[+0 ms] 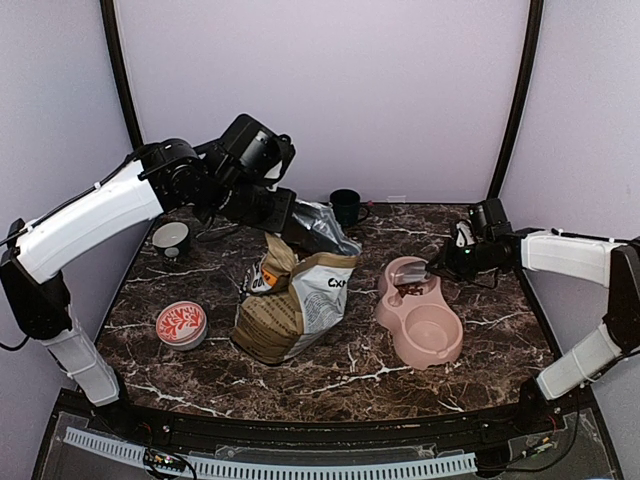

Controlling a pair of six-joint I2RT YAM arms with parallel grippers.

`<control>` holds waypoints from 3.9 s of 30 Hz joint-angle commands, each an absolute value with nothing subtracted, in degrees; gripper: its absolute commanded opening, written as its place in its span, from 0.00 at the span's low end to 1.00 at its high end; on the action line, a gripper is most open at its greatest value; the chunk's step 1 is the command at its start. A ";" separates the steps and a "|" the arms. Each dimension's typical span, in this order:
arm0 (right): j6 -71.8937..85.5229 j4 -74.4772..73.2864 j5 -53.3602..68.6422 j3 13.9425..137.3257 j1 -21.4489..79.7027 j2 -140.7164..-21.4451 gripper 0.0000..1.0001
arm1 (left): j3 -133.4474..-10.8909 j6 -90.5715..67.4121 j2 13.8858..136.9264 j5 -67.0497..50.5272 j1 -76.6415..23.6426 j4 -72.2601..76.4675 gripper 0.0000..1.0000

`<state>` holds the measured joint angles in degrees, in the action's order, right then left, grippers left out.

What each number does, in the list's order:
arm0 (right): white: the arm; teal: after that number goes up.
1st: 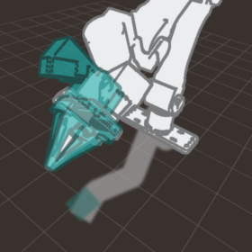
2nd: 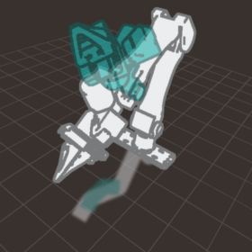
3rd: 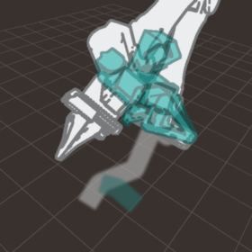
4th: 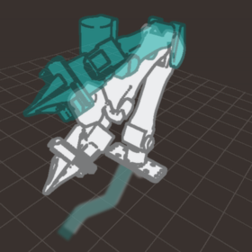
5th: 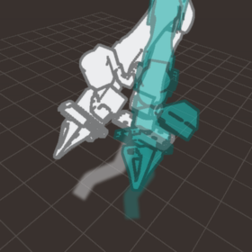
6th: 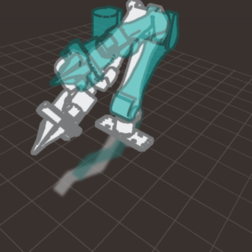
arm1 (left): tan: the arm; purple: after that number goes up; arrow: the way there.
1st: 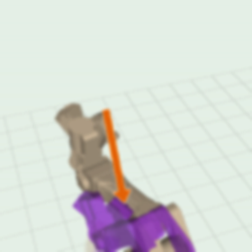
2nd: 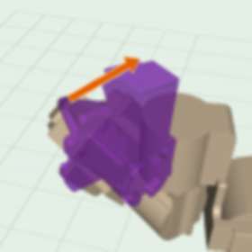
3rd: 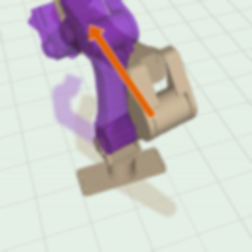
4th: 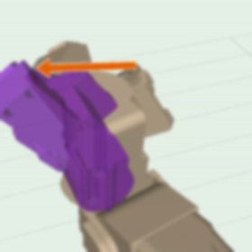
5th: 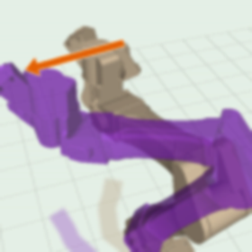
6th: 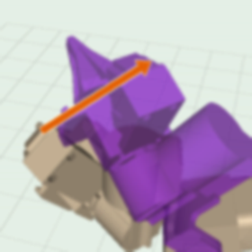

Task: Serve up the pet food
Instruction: Adjust the pet food bowl at the center of the board, then insert the spatula into the pet food bag.

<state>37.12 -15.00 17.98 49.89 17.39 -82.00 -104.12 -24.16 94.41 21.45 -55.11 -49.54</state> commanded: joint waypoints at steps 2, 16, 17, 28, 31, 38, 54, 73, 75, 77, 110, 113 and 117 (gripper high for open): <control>35.70 -14.83 18.60 52.64 18.27 -81.39 0.00 | -107.44 -23.71 93.88 22.02 -54.67 -49.11 0.00; 33.46 -31.48 15.66 54.18 18.24 -62.28 0.00 | -111.58 -26.42 98.02 15.29 -55.30 -48.62 0.00; 33.53 -32.38 16.29 54.37 18.27 -60.73 0.00 | -111.74 -26.57 98.33 14.74 -55.55 -48.30 0.00; 36.68 -36.35 28.21 57.46 20.94 -51.10 0.00 | -115.60 -28.57 102.75 13.07 -59.11 -48.01 0.00; 37.10 -36.26 28.35 58.53 24.57 -51.02 0.00 | -115.64 -29.28 103.17 12.31 -59.67 -47.46 0.00; 39.38 -31.82 28.99 61.24 34.77 -51.00 0.00 | -115.29 -30.28 103.67 12.13 -60.62 -47.60 0.00; 37.05 -35.64 17.98 68.89 46.45 -55.55 0.00 | -115.24 -31.11 103.54 12.84 -61.08 -48.49 0.00; 33.12 -42.06 14.45 77.80 47.75 -60.91 0.00 | -115.74 -30.74 103.27 13.35 -61.08 -48.93 0.00; 33.00 -43.19 13.78 78.38 48.25 -61.50 0.00 | -115.70 -30.76 103.19 13.36 -61.08 -48.84 0.00; 32.88 -44.55 12.97 79.22 49.01 -62.50 0.00 | -115.77 -30.76 103.18 13.28 -61.06 -48.79 0.00; 35.80 -52.62 -5.94 85.18 56.43 -75.04 0.00 | -115.74 -30.57 102.66 13.89 -61.26 -50.14 0.00; 35.13 -51.01 -4.50 85.34 56.47 -76.97 0.00 | -115.67 -30.59 102.66 13.89 -61.26 -50.09 0.00; 34.49 -49.17 -3.53 85.43 56.44 -79.45 0.00 | -115.69 -30.58 102.66 13.97 -61.26 -50.10 0.00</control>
<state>35.83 -52.27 -3.92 83.81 56.62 -77.67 -113.65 -30.65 104.05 13.98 -60.99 -50.83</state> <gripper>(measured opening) 0.097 0.009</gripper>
